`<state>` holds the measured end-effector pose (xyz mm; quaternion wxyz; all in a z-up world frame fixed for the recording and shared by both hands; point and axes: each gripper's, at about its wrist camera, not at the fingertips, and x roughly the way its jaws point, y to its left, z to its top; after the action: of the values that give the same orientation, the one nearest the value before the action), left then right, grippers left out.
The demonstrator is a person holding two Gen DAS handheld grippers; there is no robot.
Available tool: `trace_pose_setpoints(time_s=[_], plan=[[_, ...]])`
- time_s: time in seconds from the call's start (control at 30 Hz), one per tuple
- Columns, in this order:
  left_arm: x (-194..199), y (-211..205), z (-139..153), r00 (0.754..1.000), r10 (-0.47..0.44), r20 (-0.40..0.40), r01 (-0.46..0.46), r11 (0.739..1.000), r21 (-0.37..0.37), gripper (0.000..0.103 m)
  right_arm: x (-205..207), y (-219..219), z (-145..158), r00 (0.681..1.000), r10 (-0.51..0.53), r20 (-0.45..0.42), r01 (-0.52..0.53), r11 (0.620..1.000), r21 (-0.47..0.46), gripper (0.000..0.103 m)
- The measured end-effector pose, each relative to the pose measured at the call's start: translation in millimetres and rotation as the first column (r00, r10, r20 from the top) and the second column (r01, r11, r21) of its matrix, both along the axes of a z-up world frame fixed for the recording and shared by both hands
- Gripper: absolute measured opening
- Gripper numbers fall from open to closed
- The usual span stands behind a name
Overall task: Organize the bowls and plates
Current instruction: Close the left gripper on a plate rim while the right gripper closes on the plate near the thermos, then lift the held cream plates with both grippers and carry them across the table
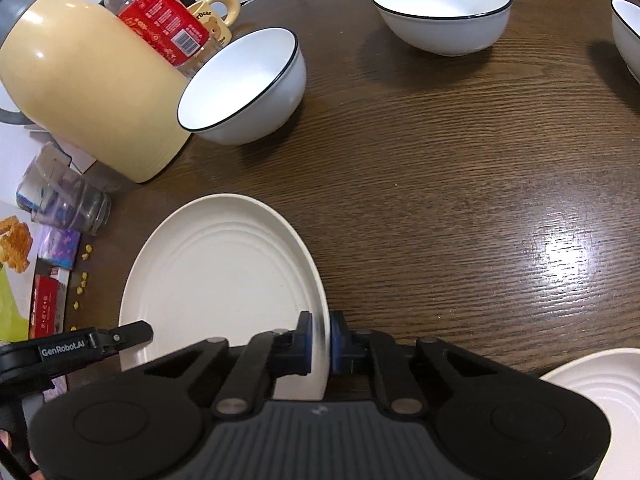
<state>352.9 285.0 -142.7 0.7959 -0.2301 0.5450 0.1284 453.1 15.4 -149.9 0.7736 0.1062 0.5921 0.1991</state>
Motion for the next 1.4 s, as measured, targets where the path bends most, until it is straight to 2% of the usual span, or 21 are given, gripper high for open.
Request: trace_pose_setpoints(time_s=[0.17,0.83,1.4], plan=[[0.1,0.7,-0.6,1.0,0.013,-0.003,-0.013,1.0,-0.01,0.015,-2.4,0.3,0.9,1.0,0.003,0.007,-0.003,1.0,-0.008,0.009],[0.7,-5.1,2.7,1.0,0.006,-0.011,-0.006,0.999,0.049,0.014,-1.1,7.1,1.5,0.999,0.02,0.026,-0.019,1.0,-0.024,0.009],[-2.1,-4.6,7.3,1.0,-0.002,0.002,0.002,0.998,0.069,0.012,-9.9,5.6,8.0,0.998,0.028,0.058,-0.027,0.999,-0.026,0.008]])
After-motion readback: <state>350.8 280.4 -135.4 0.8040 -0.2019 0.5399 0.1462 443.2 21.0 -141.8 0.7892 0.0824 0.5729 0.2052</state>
